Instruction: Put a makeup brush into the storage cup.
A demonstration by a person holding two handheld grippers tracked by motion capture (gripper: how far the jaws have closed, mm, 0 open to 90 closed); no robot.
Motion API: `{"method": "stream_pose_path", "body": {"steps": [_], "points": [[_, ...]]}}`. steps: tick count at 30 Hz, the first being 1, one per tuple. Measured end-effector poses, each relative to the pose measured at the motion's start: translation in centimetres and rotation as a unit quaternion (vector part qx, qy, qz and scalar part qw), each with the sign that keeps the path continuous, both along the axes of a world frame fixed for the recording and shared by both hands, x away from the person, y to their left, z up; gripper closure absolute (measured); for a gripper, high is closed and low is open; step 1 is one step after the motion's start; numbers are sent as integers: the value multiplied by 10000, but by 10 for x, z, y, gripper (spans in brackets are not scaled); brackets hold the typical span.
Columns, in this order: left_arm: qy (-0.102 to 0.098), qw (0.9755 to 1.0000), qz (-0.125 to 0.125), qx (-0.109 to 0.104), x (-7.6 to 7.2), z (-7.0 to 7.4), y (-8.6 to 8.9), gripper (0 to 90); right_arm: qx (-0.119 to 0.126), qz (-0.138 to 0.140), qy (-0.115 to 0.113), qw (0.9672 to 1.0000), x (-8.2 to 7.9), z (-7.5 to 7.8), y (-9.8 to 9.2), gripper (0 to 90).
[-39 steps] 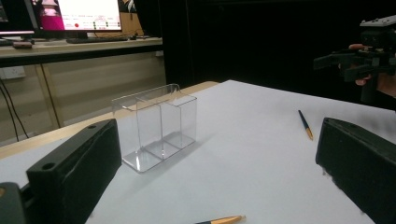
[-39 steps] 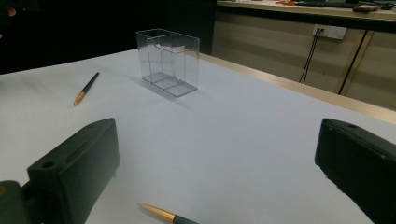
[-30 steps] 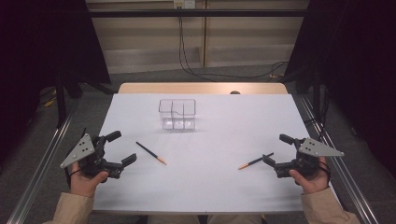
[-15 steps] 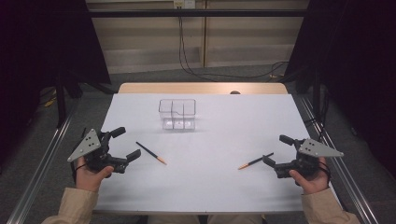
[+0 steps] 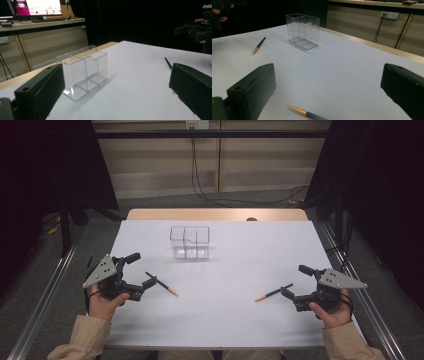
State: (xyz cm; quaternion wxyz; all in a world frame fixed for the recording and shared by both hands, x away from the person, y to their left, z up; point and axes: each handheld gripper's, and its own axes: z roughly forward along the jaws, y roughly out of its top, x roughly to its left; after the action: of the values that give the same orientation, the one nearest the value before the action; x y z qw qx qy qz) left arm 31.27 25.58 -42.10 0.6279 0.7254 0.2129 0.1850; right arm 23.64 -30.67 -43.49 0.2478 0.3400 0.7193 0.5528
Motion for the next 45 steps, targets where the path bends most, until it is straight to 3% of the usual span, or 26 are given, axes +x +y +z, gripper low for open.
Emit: {"method": "stream_pose_path", "body": {"steps": [12, 29, 37, 45], "points": [[-42, 10000, -59, 61, 17, 0, -14, 1, -12, 10, 10, 10000, 0, -1, 1, 0], [-118, 9998, -156, -28, 43, 0, -36, 1, -59, 84, 12, 9999, 0, -1, 2, 0], [-127, 9997, -225, -43, 47, 1, -43, 1, -33, 92, 6, 10000, 0, -2, 2, 0], [-84, 9997, -183, 156, 51, 0, -45, 2, -71, 103, -9, 9999, 0, -1, 3, 0]]}}
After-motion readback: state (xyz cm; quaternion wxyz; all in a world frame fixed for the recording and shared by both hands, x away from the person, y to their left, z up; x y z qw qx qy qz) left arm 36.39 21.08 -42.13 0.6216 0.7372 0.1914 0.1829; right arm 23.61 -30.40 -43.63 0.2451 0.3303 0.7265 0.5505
